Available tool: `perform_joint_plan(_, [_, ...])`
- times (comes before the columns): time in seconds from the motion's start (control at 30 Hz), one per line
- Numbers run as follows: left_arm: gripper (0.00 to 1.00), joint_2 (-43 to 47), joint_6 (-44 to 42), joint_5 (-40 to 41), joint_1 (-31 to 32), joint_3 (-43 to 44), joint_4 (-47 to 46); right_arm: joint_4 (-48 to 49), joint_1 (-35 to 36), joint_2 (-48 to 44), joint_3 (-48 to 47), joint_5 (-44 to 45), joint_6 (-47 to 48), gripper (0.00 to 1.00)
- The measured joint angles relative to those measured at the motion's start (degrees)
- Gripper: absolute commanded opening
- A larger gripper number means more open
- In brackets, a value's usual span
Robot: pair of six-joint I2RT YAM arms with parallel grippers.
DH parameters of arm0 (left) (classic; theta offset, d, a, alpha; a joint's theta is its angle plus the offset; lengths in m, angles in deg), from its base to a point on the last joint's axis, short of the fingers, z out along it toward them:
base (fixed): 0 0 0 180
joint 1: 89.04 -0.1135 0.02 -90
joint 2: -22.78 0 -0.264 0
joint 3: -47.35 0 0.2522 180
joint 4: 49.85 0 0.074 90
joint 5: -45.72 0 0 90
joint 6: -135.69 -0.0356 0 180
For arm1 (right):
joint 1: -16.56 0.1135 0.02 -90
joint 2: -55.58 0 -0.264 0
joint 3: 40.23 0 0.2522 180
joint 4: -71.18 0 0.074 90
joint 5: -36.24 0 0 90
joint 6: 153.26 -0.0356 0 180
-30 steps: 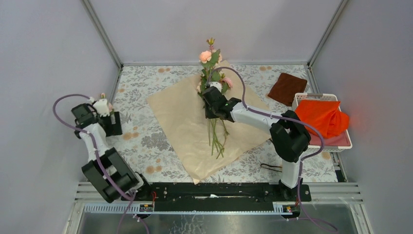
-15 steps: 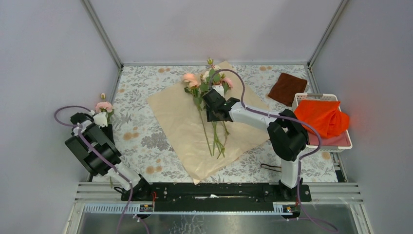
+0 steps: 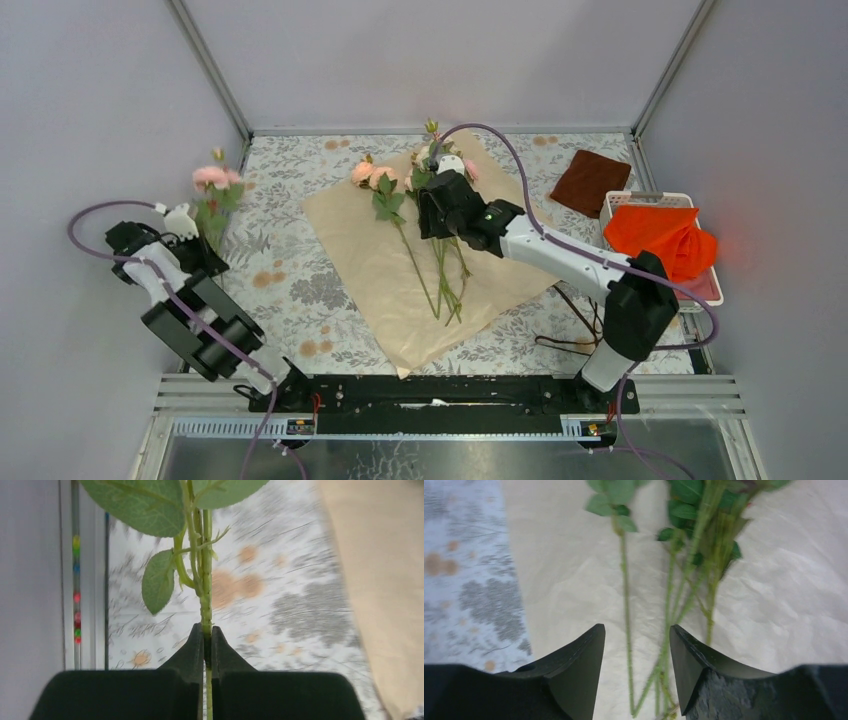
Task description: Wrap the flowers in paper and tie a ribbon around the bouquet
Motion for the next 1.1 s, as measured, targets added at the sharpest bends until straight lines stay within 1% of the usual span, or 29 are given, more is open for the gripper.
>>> perform_joint_plan(0.07, [0.0, 4.2, -0.2, -7.2, -0.1, 3.3, 3.7, 3.1, 0.6, -1.8, 1.7, -3.5, 0.8, 0.61])
perform_joint_plan(0.1, [0.0, 6.4, -0.2, -11.2, 0.5, 5.5, 5.6, 6.2, 0.9, -3.1, 3.3, -6.8, 1.1, 0.63])
perform_joint_plan(0.17, [0.0, 9.8, -0.5, -17.3, 3.4, 9.4, 8.6, 12.8, 1.2, -5.3, 6.7, -13.0, 1.0, 0.68])
perform_joint_plan(0.23, [0.0, 12.8, -0.3, -23.6, 10.2, 12.9, 10.9, 19.8, 1.4, -6.8, 9.6, -19.3, 0.2, 0.74])
perform_joint_plan(0.3, [0.0, 14.6, 0.7, -28.6, 17.6, 14.8, 12.4, 26.3, 1.4, -7.3, 10.8, -24.1, -1.0, 0.84])
perform_joint_plan(0.37, [0.0, 16.0, 3.5, -32.7, 25.0, 15.8, 12.7, 32.7, 1.5, -7.5, 10.8, -27.5, -2.6, 0.87])
perform_joint_plan(0.43, [0.0, 17.4, 7.7, -35.6, 30.8, 15.9, 12.0, 37.5, 1.5, -7.9, 10.8, -28.5, -3.8, 0.88])
perform_joint_plan(0.53, [0.0, 19.7, 15.2, -37.1, 37.5, 15.7, 7.5, 42.0, 1.5, -8.4, 10.0, -27.4, -5.9, 0.88])
perform_joint_plan(0.6, [0.0, 21.4, 20.1, -36.5, 41.8, 15.0, 3.3, 44.5, 1.5, -8.4, 9.2, -26.7, -7.3, 0.9])
perform_joint_plan(0.7, [0.0, 22.6, 24.9, -35.3, 47.6, 14.1, -1.0, 47.7, 1.5, -8.2, 8.4, -26.9, -9.4, 0.9])
perform_joint_plan(0.77, [0.0, 22.6, 27.7, -34.4, 50.6, 13.5, -3.5, 49.9, 1.5, -7.7, 8.0, -27.2, -10.8, 0.89])
perform_joint_plan(0.83, [0.0, 22.2, 30.3, -33.4, 51.4, 12.8, -5.3, 51.3, 1.5, -7.3, 8.0, -27.5, -11.8, 0.89])
perform_joint_plan(0.9, [0.0, 21.5, 32.4, -31.9, 52.1, 12.3, -6.6, 52.2, 1.5, -7.0, 8.0, -27.6, -12.6, 0.85])
perform_joint_plan(0.93, [0.0, 21.0, 33.0, -31.3, 52.4, 12.2, -7.0, 52.5, 1.5, -7.0, 8.0, -27.6, -12.9, 0.8])
perform_joint_plan(1.0, [0.0, 20.1, 34.0, -30.2, 54.1, 11.8, -7.8, 53.2, 1.5, -6.7, 8.0, -27.3, -13.3, 0.65])
perform_joint_plan(1.1, [0.0, 19.3, 34.4, -29.0, 57.1, 11.0, -8.3, 53.0, 1.5, -5.9, 7.6, -25.7, -14.0, 0.31])
